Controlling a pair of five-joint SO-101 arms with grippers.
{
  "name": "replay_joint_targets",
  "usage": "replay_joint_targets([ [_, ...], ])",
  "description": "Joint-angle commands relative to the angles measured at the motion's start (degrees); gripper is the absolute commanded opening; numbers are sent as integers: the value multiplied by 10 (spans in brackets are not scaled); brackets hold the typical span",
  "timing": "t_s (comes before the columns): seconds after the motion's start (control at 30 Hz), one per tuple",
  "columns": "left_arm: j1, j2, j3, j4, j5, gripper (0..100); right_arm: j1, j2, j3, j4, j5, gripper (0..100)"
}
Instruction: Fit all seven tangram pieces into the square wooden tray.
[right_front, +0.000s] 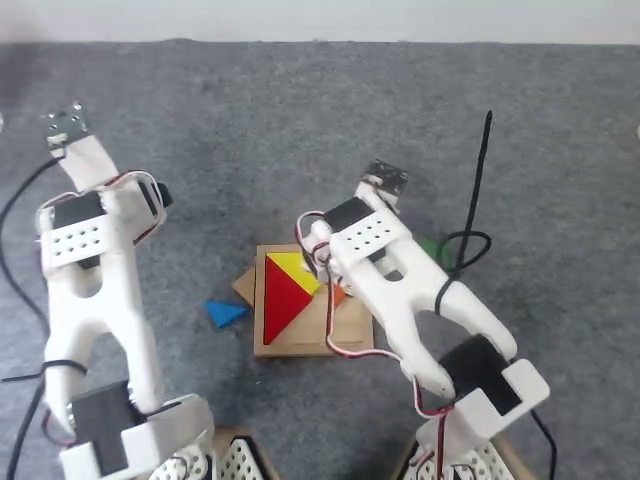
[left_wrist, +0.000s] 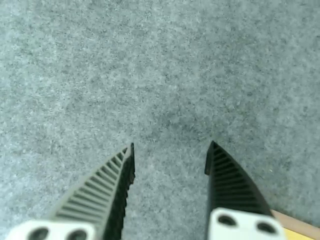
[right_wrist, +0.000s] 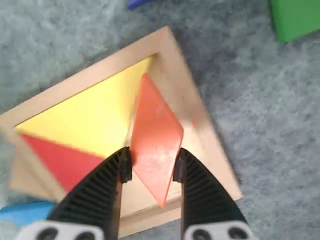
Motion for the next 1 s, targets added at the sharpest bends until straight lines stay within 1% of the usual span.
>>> replay_joint_targets([
  [0.0,-2,-9,-3,-11,-4,228,30,-5,22,-41,7,9],
  [0.1,-2,-9,-4,-11,-4,228,29,-5,38,-62,39,9],
  [0.33,-2,-9,-4,-11,-4,228,5,-5,34,-68,58,9],
  [0.53,-2,-9,-4,-11,-4,228,-17,-4,39,-67,55,9],
  [0.8,-2,-10,-4,-9,-4,228,-15,52,34,-87,54,9],
  [0.97,-2,-10,-5,-8,-4,228,-9,50,33,-107,45,9],
])
